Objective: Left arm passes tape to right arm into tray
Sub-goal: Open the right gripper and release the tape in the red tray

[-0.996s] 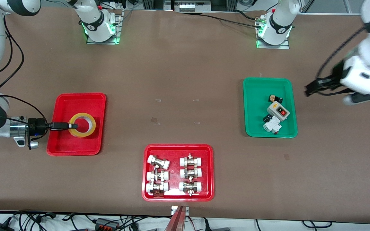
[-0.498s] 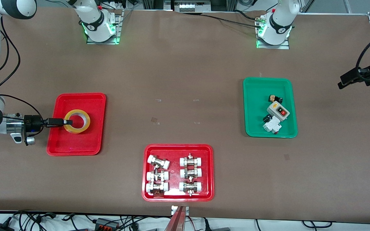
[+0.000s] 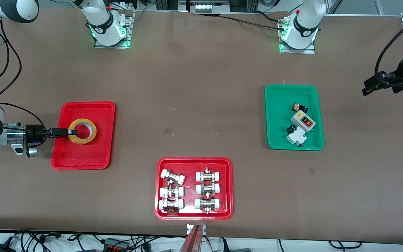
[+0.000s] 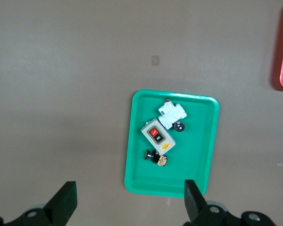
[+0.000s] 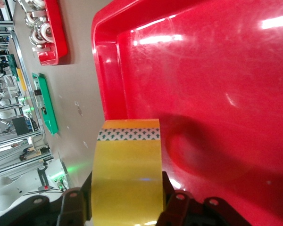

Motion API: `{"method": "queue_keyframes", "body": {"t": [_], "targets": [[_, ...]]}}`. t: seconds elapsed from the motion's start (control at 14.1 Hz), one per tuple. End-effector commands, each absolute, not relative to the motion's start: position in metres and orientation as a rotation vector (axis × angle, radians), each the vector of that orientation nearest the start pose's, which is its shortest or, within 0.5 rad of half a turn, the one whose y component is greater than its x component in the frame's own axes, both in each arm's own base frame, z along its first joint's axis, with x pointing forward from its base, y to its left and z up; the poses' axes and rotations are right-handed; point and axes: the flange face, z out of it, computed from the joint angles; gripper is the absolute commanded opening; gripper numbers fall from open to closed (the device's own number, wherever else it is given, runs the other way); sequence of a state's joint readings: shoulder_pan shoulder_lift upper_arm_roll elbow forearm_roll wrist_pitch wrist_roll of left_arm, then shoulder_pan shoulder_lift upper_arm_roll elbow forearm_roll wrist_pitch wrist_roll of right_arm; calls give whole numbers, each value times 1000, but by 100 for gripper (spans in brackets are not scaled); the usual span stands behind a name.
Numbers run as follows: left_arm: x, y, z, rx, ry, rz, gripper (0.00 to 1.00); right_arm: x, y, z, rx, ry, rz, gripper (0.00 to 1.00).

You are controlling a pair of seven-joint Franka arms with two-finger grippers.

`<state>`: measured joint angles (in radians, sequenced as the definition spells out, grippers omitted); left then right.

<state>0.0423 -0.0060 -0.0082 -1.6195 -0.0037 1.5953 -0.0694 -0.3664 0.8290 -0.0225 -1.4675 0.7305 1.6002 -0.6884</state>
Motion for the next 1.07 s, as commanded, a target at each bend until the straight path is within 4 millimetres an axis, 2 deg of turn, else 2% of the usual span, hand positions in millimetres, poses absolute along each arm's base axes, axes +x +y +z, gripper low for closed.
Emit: {"method": "queue_keyframes", "body": {"t": [0.0, 0.14, 0.36, 0.5, 0.78, 1.0], "targets": [[554, 21, 634, -3132, -152, 12, 100, 629, -183, 175, -2228, -33, 267, 100], [561, 14, 648, -3135, -133, -36, 100, 631, -184, 177, -2294, -66, 283, 100], [563, 15, 649, -3136, -130, -43, 100, 639, -180, 180, -2406, -134, 292, 100], [567, 14, 641, -3138, -135, -15, 100, 641, -173, 180, -2416, -152, 295, 100], [557, 16, 634, -3136, -118, 113, 100, 646, -151, 178, -2405, -184, 308, 100], [554, 25, 635, -3130, -133, 139, 100, 646, -154, 183, -2458, -239, 324, 100]]}}
